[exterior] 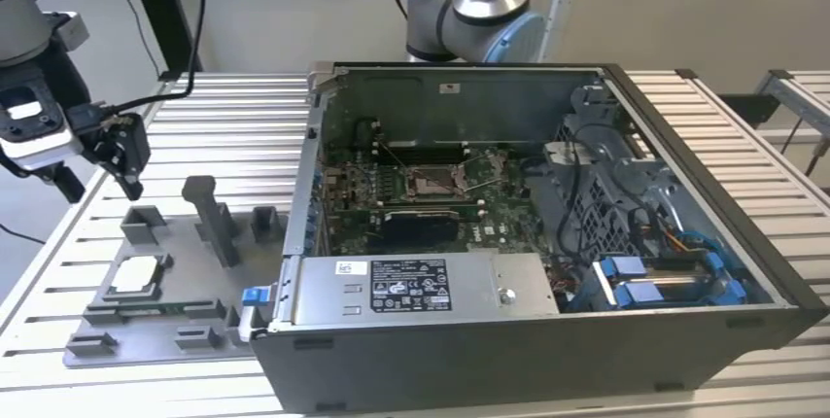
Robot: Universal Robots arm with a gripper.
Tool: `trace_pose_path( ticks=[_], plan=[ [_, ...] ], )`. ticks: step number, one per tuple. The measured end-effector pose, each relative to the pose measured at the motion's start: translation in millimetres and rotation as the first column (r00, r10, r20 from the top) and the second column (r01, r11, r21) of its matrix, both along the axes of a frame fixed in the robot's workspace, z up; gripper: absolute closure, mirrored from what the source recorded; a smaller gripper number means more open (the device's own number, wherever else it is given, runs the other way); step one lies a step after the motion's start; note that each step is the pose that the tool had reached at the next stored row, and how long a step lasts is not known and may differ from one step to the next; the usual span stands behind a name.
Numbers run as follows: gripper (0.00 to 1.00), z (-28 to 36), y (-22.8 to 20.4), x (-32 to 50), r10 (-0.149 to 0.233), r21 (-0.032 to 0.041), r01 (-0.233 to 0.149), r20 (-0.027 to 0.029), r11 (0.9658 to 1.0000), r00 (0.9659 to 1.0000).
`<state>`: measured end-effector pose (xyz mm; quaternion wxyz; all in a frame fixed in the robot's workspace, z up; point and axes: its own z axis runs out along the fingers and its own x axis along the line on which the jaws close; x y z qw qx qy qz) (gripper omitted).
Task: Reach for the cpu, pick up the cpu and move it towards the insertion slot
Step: 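Pick up the cpu and move it towards the insertion slot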
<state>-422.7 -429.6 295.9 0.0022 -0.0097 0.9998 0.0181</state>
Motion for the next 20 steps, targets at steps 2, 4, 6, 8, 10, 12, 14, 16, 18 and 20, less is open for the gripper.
trace_pose_path(
  ticks=[2, 4, 6, 8, 10, 12, 14, 16, 18, 20],
  plan=[
    [0.00, -3.7, 0.0, 0.0, 0.000, 0.0001, 0.000, 0.0001, 1.0000, 1.0000],
    [0.00, -7.3, 0.0, 0.0, 0.000, -0.0001, 0.000, -0.0001, 1.0000, 1.0000],
    [0.00, -11.0, -0.2, -0.1, 0.000, 0.0000, 0.000, 0.0000, 1.0000, 1.0000],
    [0.00, -14.7, -1.1, -0.1, 0.000, 0.0000, 0.000, 0.0000, 1.0000, 1.0000],
    [0.00, -18.2, -3.3, -0.1, 0.000, 0.0001, 0.000, 0.0000, 1.0000, 1.0000],
    [0.00, -21.8, -6.3, -0.2, 0.000, -0.0001, 0.000, -0.0002, 1.0000, 1.0000],
    [0.00, -25.5, -9.7, -0.2, 0.000, 0.0001, 0.000, 0.0000, 1.0000, 1.0000],
    [0.00, -29.1, -13.4, -0.3, 0.000, 0.0000, 0.000, 0.0000, 1.0000, 1.0000],
    [0.00, -32.9, -16.3, -0.4, 0.000, 0.0000, 0.000, 0.0000, 1.0000, 1.0000],
    [0.00, -36.5, -18.7, -0.5, 0.000, 0.0002, 0.000, 0.0002, 1.0000, 1.0000]
  ],
)
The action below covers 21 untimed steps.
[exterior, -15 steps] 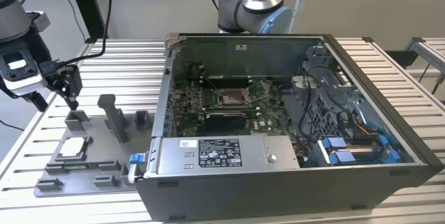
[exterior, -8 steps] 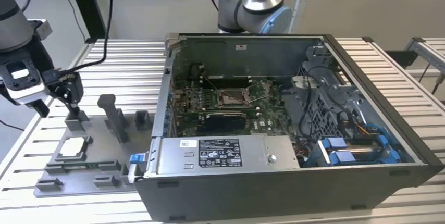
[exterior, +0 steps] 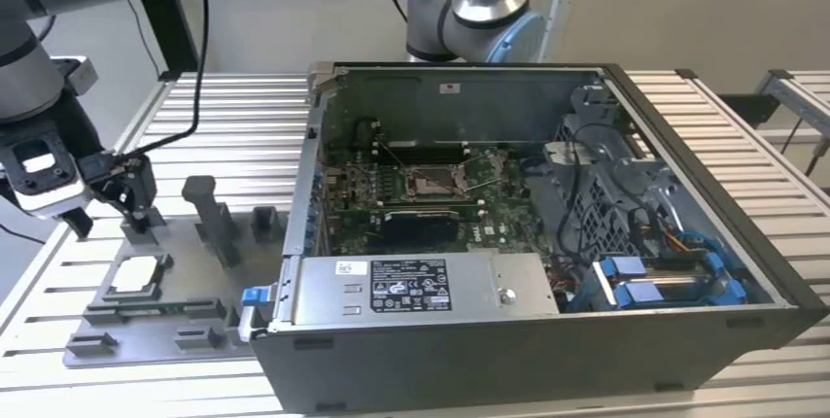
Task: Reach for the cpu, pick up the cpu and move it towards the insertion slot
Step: 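Pick up the cpu and move it towards the insertion slot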
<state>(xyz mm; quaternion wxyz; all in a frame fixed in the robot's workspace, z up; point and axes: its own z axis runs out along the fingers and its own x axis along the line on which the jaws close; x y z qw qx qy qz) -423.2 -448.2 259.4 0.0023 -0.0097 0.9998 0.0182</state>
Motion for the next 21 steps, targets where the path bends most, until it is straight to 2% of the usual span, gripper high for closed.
trace_pose_path(
  ticks=[4, 15, 21],
  plan=[
    [0.00, -7.1, -1.5, -0.7, 0.000, -0.0003, 0.000, -0.0003, 1.0000, 1.0000],
    [0.00, -27.0, -1.8, -1.3, 0.008, -0.0001, -0.008, -0.0001, 1.0000, 1.0000],
    [0.00, -37.9, -4.8, -1.4, 0.013, -0.0002, -0.013, -0.0004, 0.9999, 0.9999]
  ],
)
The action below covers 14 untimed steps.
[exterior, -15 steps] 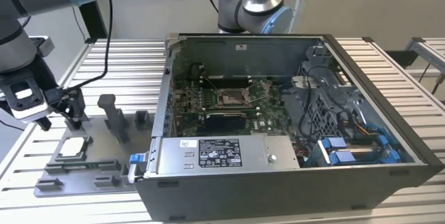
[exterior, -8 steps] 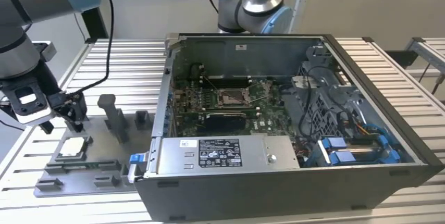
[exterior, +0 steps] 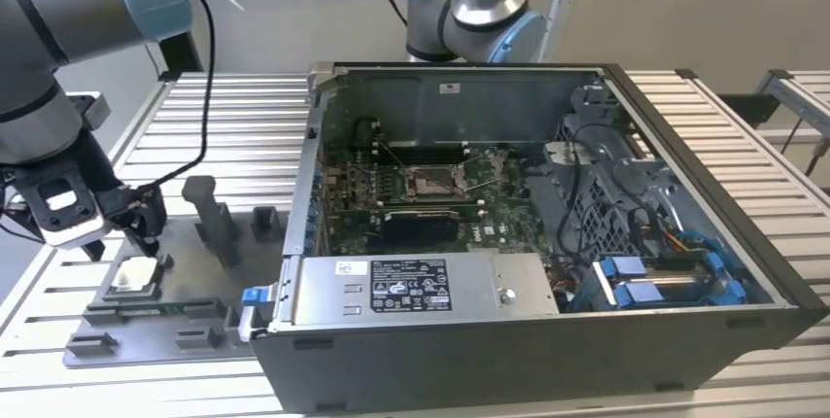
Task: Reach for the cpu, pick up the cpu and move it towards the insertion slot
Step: 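Pick up the cpu and move it towards the insertion slot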
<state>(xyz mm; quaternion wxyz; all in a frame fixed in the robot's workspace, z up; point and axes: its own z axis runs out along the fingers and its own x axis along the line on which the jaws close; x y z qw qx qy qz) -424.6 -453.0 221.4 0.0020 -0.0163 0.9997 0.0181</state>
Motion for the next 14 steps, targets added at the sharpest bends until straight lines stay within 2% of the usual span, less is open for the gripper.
trace_pose_path(
  ticks=[4, 14],
  plan=[
    [0.00, -6.8, -2.2, -0.4, 0.003, 0.0001, -0.003, 0.0001, 1.0000, 1.0000],
    [0.00, -22.3, -4.1, -2.2, 0.011, 0.0001, -0.011, 0.0001, 0.9999, 0.9999]
  ],
)
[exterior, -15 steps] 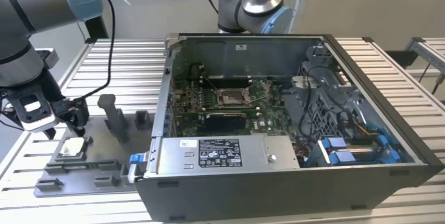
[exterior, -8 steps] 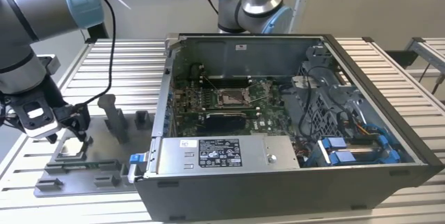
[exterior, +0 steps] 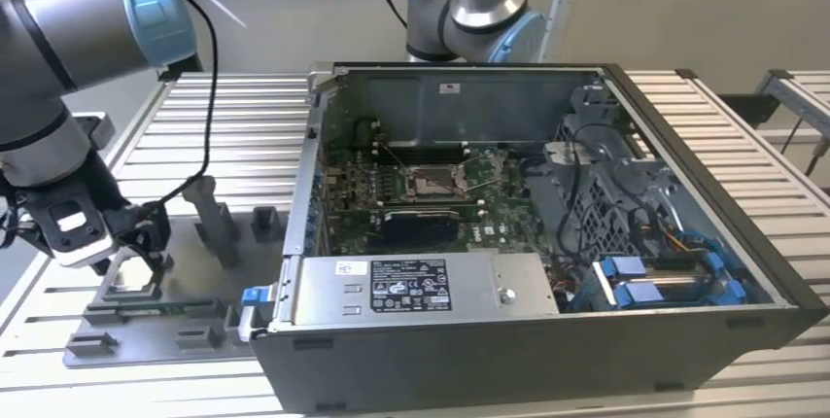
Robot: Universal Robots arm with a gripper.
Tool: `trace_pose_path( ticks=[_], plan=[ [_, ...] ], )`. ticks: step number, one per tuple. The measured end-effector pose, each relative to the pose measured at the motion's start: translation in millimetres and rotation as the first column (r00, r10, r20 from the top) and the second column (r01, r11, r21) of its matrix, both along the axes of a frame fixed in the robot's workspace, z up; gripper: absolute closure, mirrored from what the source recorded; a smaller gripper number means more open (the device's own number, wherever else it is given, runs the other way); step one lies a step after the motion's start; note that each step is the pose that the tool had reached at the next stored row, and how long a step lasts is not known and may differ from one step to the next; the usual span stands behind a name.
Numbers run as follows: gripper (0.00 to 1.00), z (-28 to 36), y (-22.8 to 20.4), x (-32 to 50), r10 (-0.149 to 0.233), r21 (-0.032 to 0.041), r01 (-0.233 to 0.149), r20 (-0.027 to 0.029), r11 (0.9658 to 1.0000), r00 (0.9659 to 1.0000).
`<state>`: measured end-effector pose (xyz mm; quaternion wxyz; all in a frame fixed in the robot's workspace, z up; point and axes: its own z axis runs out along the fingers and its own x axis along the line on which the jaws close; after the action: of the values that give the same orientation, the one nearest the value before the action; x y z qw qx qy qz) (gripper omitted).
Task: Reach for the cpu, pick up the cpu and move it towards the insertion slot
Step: 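Pick up the cpu and move it towards the insertion slot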
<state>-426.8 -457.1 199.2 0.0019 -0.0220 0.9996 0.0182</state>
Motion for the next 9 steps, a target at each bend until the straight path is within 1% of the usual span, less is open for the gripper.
trace_pose_path(
  ticks=[9],
  plan=[
    [0.00, -9.2, -0.1, 0.0, 0.004, 0.0000, -0.004, 0.0000, 1.0000, 1.0000]
  ],
)
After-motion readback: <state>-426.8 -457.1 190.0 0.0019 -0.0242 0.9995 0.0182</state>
